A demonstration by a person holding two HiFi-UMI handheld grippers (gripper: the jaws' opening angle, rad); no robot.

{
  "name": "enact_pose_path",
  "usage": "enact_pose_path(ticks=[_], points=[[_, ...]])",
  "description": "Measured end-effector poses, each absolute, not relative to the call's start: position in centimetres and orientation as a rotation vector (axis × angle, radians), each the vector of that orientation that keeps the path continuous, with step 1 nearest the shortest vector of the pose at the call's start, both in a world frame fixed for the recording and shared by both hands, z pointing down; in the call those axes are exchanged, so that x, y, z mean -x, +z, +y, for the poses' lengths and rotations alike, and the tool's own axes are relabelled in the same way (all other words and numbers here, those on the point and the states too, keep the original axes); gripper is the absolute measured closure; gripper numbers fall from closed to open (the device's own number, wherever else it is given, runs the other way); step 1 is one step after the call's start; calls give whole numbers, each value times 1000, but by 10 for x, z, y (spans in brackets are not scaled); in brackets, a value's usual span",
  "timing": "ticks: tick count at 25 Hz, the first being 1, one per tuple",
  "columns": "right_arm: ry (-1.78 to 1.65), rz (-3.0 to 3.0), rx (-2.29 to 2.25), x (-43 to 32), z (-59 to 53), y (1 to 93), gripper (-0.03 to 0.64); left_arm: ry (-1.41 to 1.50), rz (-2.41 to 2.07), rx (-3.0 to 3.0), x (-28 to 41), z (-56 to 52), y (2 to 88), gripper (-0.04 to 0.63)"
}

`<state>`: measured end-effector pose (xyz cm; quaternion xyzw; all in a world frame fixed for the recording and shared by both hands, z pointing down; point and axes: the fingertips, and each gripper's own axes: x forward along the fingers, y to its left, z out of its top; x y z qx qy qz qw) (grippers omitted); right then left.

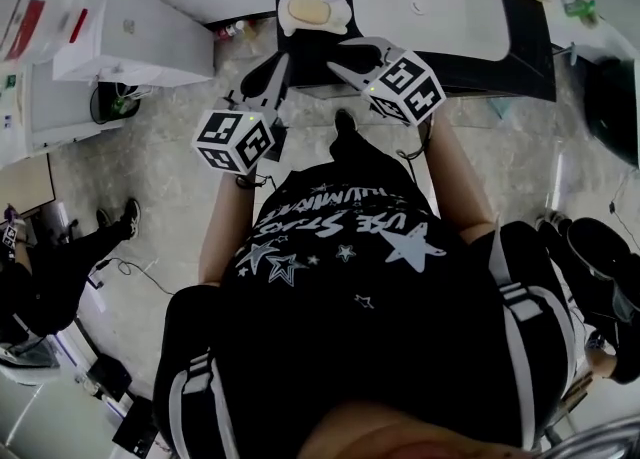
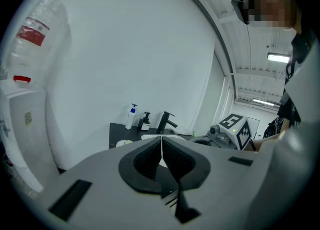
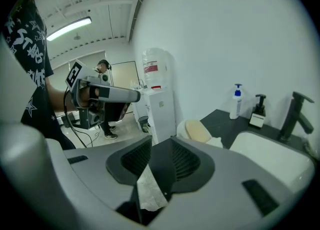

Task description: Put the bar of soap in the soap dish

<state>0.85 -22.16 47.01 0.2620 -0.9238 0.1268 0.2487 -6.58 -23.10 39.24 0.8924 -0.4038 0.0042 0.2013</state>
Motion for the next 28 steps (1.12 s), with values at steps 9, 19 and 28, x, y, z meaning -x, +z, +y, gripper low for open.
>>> enact_pose_path(ticks=[9, 19, 28], points=[[313, -2515, -795, 15, -151, 457, 506, -23, -1090, -2520, 93, -162, 387, 583], [318, -2490, -958, 17, -69, 450, 566, -39, -967, -2585, 98, -88, 382, 582], [389, -2461, -1106, 11, -8, 456, 600, -6, -847, -2620, 94, -39, 389, 583]])
